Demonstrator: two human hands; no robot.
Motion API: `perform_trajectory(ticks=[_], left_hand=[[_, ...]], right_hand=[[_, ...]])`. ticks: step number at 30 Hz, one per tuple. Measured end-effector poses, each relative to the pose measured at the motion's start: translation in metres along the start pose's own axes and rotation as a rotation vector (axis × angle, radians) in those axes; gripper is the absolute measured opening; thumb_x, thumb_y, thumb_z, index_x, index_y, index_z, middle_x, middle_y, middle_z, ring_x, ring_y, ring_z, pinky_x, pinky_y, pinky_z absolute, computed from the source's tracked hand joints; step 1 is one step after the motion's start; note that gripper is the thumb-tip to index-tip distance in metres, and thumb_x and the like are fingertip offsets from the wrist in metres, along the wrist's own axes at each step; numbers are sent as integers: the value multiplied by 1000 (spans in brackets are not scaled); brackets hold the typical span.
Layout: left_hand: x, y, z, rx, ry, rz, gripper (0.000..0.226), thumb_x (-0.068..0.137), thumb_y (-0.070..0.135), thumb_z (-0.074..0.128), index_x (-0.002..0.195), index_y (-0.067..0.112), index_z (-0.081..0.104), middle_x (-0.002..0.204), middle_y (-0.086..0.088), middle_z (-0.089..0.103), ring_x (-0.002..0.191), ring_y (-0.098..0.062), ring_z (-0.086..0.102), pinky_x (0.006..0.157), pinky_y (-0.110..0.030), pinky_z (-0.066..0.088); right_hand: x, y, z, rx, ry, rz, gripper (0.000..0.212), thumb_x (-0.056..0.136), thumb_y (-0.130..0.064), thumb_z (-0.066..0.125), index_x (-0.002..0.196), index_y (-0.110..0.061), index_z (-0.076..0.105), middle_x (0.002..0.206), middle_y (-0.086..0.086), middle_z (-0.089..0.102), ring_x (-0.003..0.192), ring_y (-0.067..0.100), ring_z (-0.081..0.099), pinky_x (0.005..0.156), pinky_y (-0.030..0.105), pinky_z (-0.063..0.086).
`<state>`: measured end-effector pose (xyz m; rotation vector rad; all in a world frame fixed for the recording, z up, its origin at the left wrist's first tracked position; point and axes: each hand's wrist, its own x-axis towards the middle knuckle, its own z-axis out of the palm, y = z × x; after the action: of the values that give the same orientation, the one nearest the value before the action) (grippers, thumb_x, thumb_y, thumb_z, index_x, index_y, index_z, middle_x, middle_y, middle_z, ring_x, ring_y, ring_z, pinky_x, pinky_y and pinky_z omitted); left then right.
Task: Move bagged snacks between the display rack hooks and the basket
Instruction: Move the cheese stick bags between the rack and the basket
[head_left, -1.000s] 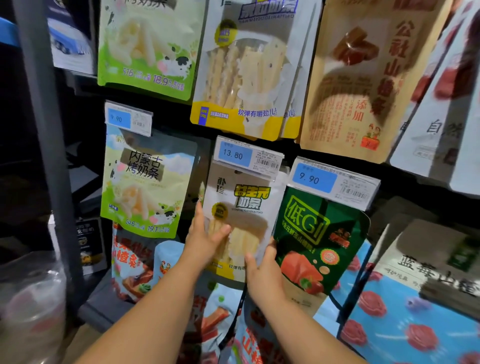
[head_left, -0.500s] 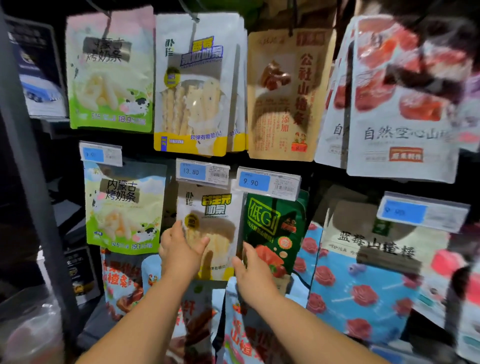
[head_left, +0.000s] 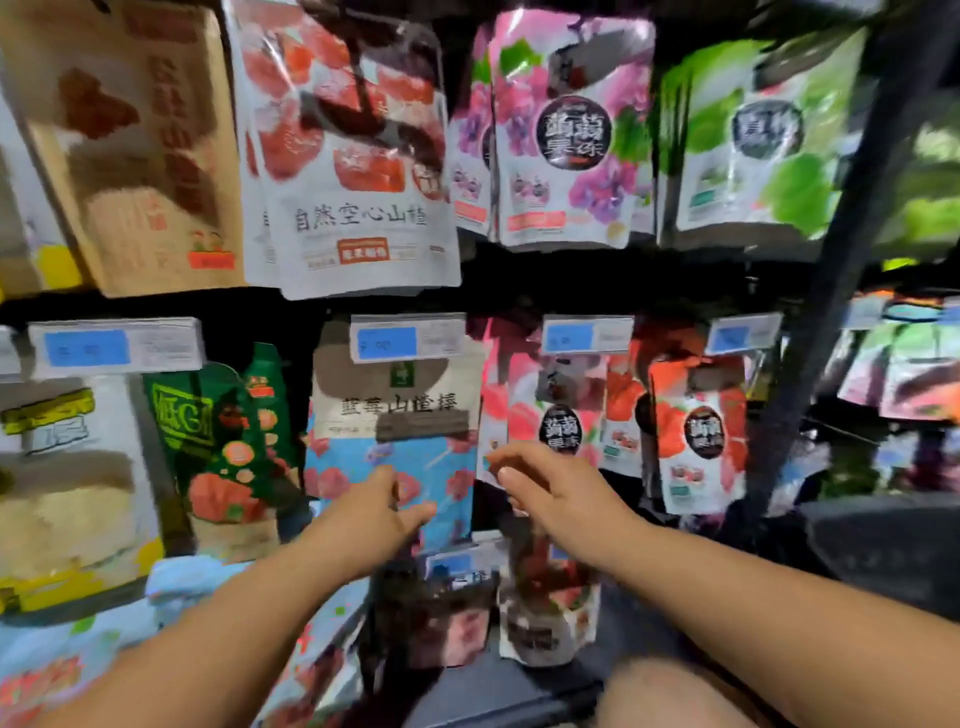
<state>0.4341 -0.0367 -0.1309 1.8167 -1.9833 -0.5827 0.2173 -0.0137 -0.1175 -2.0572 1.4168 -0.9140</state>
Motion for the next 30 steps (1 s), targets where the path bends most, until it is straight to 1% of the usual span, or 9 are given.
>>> perform_trajectory(ticks=[4, 6, 9, 13, 15, 18, 21, 25, 30], left_hand=[[18, 110, 63, -80, -108, 198, 28, 96, 42, 56, 95, 17, 42, 94, -2, 55, 89, -23, 54, 72, -31, 38], [28, 159, 93, -127, -146, 273, 27, 95, 42, 56, 93, 18, 43, 91, -3, 56, 87, -24, 55, 74, -33, 41], [37, 225, 139, -170, -196, 364, 27, 95, 41, 56, 98, 17, 45, 97, -2, 58, 86, -22, 52, 70, -29, 35], [37, 297, 204, -175, -253, 505, 25, 93, 41, 60, 95, 22, 43, 90, 1, 56, 89, -24, 56, 69, -29, 34], [33, 321, 234, -150, -299, 623, 22, 93, 37, 61, 96, 21, 46, 84, 4, 57, 91, -25, 60, 68, -29, 35], [24, 346, 273, -45, -407, 831, 23, 95, 39, 58, 106, 20, 51, 90, 6, 59, 93, -22, 59, 75, -31, 41], [22, 358, 304, 170, -472, 982, 32, 96, 50, 49, 112, 22, 51, 107, 1, 63, 104, -25, 58, 81, -35, 42], [27, 361, 322, 469, -503, 1007, 43, 96, 65, 28, 114, 34, 52, 112, 2, 66, 107, -24, 59, 74, -34, 38], [25, 370, 325, 677, -546, 1000, 52, 97, 65, 19, 114, 33, 56, 110, 5, 66, 107, -21, 58, 72, -33, 36]], right_hand=[[-44, 67, -76, -5, 210, 162, 17, 101, -32, 52, 107, -46, 60, 104, -3, 68, 95, 19, 64, 89, 41, 52], [-63, 96, -102, -5, 292, 235, 14, 100, -35, 52, 101, -47, 58, 99, -8, 68, 95, 18, 64, 90, 46, 52], [-90, 135, -136, -11, 409, 306, 15, 100, -31, 54, 111, -34, 63, 103, -9, 69, 103, 19, 64, 93, 46, 51], [-133, 187, -186, -83, 506, 431, 16, 100, -25, 54, 113, -27, 64, 92, -13, 65, 85, 13, 62, 83, 32, 49], [-162, 217, -210, -123, 537, 521, 19, 101, -28, 53, 116, -24, 64, 96, -10, 65, 84, 13, 62, 82, 34, 51], [-218, 268, -239, -120, 565, 729, 20, 99, -30, 55, 116, -23, 64, 106, -1, 68, 95, 21, 65, 90, 45, 53], [-269, 303, -257, -143, 507, 974, 32, 100, -33, 53, 126, -17, 58, 122, 6, 66, 108, 23, 62, 96, 36, 48], [-302, 334, -271, -148, 465, 1168, 38, 102, -39, 47, 133, -17, 53, 120, 7, 62, 94, 21, 57, 81, 26, 43], [-301, 360, -272, -58, 449, 1195, 37, 101, -39, 47, 133, -21, 52, 118, 5, 61, 109, 25, 60, 95, 42, 52]])
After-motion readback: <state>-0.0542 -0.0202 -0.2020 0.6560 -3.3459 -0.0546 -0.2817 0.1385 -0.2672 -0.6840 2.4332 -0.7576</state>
